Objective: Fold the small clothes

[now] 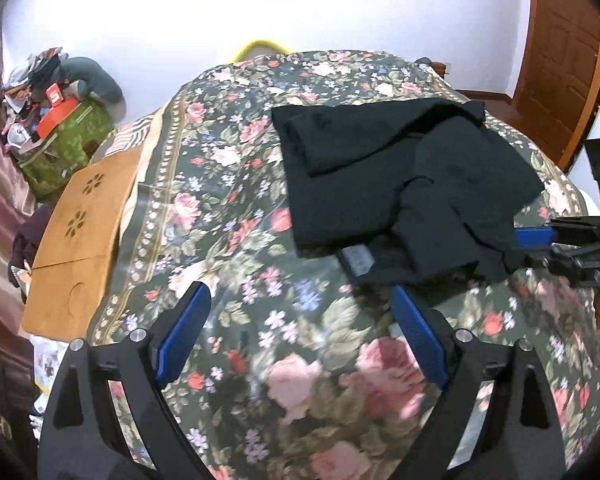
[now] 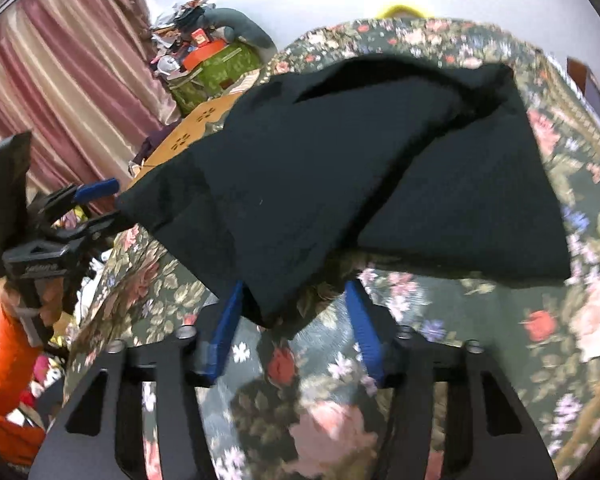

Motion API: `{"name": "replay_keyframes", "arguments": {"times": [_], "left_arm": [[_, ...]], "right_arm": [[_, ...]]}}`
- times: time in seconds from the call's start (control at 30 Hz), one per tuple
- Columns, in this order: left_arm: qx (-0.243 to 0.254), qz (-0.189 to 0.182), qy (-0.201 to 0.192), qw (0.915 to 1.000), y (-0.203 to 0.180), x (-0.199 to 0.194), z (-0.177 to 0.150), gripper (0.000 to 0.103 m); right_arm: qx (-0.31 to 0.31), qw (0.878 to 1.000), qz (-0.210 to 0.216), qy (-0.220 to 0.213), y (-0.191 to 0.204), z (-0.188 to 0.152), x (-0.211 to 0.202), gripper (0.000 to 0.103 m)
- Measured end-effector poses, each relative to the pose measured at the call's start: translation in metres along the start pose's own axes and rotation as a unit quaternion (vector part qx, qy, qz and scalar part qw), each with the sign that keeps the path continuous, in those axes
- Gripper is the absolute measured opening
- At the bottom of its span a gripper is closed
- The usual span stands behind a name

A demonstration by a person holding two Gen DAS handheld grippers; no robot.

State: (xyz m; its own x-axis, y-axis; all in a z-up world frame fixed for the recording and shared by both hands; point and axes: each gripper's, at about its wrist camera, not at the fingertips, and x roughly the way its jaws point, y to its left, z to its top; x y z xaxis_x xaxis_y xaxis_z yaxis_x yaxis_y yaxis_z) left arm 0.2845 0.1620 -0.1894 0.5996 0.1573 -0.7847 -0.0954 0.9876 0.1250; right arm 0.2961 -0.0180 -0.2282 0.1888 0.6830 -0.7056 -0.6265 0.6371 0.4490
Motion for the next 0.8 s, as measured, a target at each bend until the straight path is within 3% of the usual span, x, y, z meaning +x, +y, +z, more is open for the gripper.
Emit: {"name": "replay_keyframes", "arguments": {"times": [0.07, 0.17, 0.33, 0.57, 0.67, 0.73, 0.8], "left_arm": [[0.002, 0.009, -0.007, 0.9999, 0.006, -0.001, 0.003, 0.092], [0.002, 0.011, -0.022, 0.9997, 0.017, 0.001, 0.019, 0.092], [0.015, 0.017, -0.014, 0.9997, 0.025, 0.037, 0.056, 0.092], [0.046, -0.046, 0.064, 0.9958, 0.007, 0.117, 0.091, 0.092], [0.042, -0.054, 0.069, 0.9953, 0.004, 0.134, 0.107, 0.092], [0.019, -0.039, 0.076, 0.9962, 0.011, 0.147, 0.125, 0.092], [-0.009, -0.008, 0.071, 0.9974, 0.024, 0.153, 0.143, 0.081]], "right_arm": [[0.016, 1.0, 0.016, -0.005, 0.001, 0.001, 0.002, 0.019], [-0.004, 1.0, 0.012, -0.02, 0.011, 0.001, -0.005, 0.01], [-0.031, 0.999, 0.002, -0.03, 0.021, 0.005, -0.015, 0.007], [-0.039, 0.999, -0.004, -0.032, 0.017, 0.01, -0.019, 0.007], [-0.036, 0.999, 0.0, -0.029, 0.015, 0.011, -0.018, 0.007], [-0.037, 0.999, 0.002, -0.027, 0.014, 0.013, -0.017, 0.007], [-0.044, 0.999, 0.001, -0.025, 0.016, 0.016, -0.017, 0.006]]}}
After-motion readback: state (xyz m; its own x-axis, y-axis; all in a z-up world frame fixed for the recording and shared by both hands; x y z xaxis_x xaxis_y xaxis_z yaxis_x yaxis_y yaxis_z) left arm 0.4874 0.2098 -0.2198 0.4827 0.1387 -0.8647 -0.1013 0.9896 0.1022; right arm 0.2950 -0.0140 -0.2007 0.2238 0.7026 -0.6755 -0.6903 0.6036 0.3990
